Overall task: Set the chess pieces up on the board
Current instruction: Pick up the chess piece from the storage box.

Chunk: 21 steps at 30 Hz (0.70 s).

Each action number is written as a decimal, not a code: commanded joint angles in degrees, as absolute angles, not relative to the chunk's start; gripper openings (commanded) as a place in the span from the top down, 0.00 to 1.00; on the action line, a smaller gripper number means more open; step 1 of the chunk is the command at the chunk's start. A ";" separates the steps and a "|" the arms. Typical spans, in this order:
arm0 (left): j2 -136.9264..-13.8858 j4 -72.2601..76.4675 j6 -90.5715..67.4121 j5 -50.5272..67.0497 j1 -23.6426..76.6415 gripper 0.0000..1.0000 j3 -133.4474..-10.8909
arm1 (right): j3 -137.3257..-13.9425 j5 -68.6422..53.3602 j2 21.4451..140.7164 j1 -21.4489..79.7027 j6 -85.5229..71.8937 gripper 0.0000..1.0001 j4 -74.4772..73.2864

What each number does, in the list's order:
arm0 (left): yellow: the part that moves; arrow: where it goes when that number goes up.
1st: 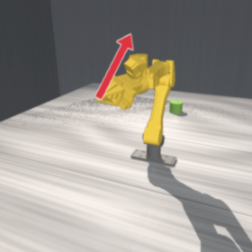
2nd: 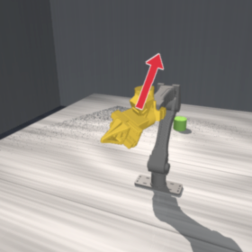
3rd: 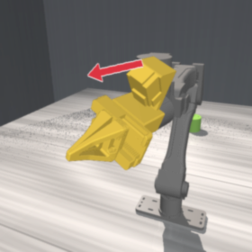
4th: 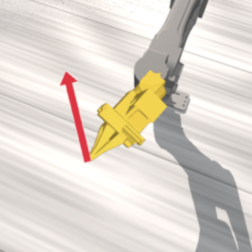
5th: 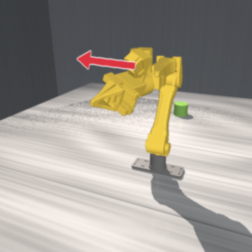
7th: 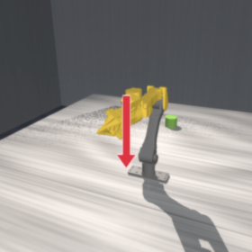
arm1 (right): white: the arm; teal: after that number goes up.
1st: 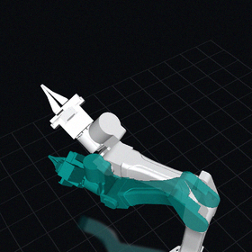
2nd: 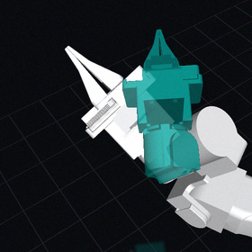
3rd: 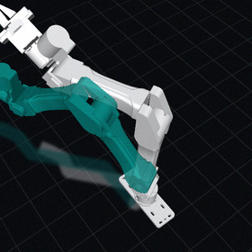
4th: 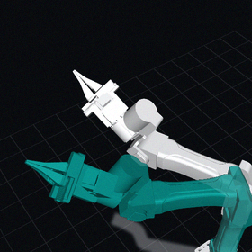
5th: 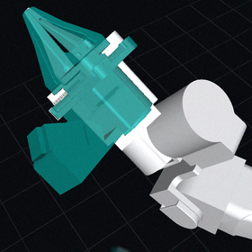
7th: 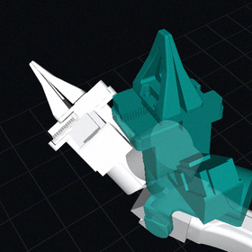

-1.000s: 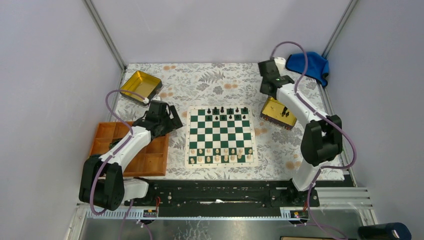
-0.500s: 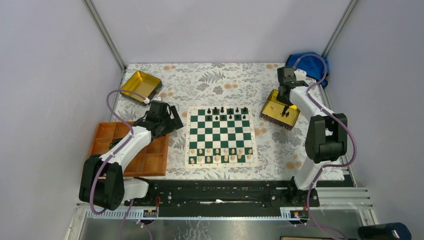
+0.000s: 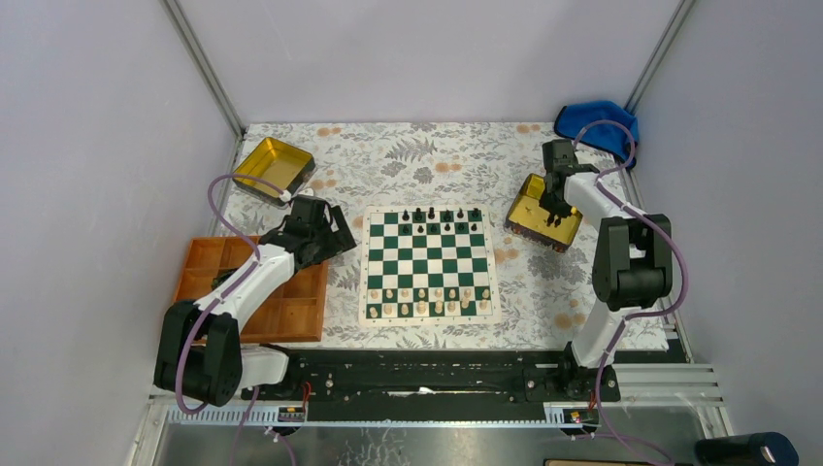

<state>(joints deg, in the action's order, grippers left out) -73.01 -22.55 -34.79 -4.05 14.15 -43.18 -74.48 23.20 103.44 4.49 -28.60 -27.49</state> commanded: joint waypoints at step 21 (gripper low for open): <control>-74.42 -22.06 -33.13 -4.82 14.32 0.01 -45.43 | -76.35 21.51 109.00 2.69 -29.28 0.68 -24.25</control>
<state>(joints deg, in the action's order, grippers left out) -73.69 -22.61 -34.74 -4.08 14.15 -43.42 -73.97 21.43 108.55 3.20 -28.84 -25.58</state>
